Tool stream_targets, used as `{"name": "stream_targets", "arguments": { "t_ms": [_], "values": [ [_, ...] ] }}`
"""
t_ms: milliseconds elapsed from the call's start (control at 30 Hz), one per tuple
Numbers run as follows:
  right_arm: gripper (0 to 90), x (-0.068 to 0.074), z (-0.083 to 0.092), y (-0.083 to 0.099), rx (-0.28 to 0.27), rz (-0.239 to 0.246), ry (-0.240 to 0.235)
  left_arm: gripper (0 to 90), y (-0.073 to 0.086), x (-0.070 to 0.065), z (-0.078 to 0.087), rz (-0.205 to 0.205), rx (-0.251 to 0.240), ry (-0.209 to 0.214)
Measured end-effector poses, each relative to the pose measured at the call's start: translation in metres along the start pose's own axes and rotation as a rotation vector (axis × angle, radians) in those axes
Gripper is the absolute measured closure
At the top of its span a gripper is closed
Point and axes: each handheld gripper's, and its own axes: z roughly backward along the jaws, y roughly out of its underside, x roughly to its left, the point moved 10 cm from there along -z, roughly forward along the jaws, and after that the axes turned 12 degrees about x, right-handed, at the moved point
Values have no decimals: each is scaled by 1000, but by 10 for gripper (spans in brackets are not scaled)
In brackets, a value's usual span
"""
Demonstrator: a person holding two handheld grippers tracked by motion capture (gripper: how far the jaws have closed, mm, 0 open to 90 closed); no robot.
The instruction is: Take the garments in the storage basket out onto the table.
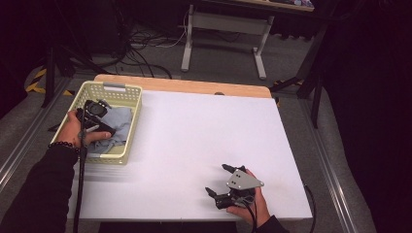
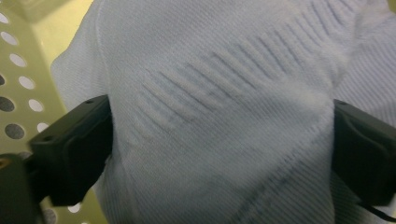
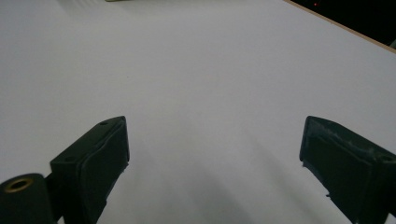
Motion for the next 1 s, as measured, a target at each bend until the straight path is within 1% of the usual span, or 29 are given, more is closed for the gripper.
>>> {"name": "stream_targets", "arguments": {
  "t_ms": [33,67,100,133,167,200,233,300,333,367,467,500,533,600,633,667,700,733,767,867,900,933,967,1000],
  "values": [
    [87,0,0,0,2,3,1,97,1,0,1,-2,2,1],
    [87,1,0,1,5,8,0,157,1,0,1,-7,4,-4],
    [87,1,0,1,5,8,0,181,1,0,1,-7,4,-4],
    [88,1,-1,1,5,9,0,181,1,0,2,-10,4,-8],
    [89,1,-1,1,6,8,-1,218,2,1,2,-6,3,-16],
    [89,1,-1,1,7,8,-4,279,2,1,3,-7,2,-24],
    [89,1,-1,1,7,8,-4,279,2,2,4,-11,1,-36],
    [90,2,-1,1,7,10,-4,357,3,3,4,-20,-6,-56],
    [90,2,-1,1,7,11,-4,374,3,4,5,-19,-9,-61],
    [90,2,-1,1,7,10,-3,416,4,5,6,-25,-16,-73],
    [93,1,-1,1,7,8,-4,469,4,6,9,-29,-31,-92],
    [93,1,-1,1,7,8,-4,486,4,6,9,-29,-31,-92],
    [93,1,-1,1,6,8,-3,509,3,6,11,-25,-52,-113],
    [94,1,-1,1,6,8,-2,527,3,7,12,-25,-58,-119],
    [93,1,-1,0,5,8,-2,527,2,8,15,-20,-81,-134],
    [94,1,-1,0,4,7,0,537,1,8,17,-26,-91,-135],
    [94,0,0,0,3,7,0,540,1,8,19,-14,-104,-138],
    [94,0,0,0,1,4,1,546,0,10,26,0,-148,-147],
    [94,0,0,0,1,2,2,547,0,10,26,0,-148,-147],
    [95,-1,0,0,1,-1,1,551,1,13,38,21,-214,-153],
    [95,-1,0,0,1,-2,2,552,3,15,48,43,-268,-148],
    [95,-1,0,0,1,-2,2,553,3,15,48,43,-268,-148],
    [95,-1,0,0,-2,-4,4,555,4,16,58,56,-319,-150],
    [95,-1,0,0,-2,-4,4,556,4,16,58,56,-319,-150]
  ]
}}
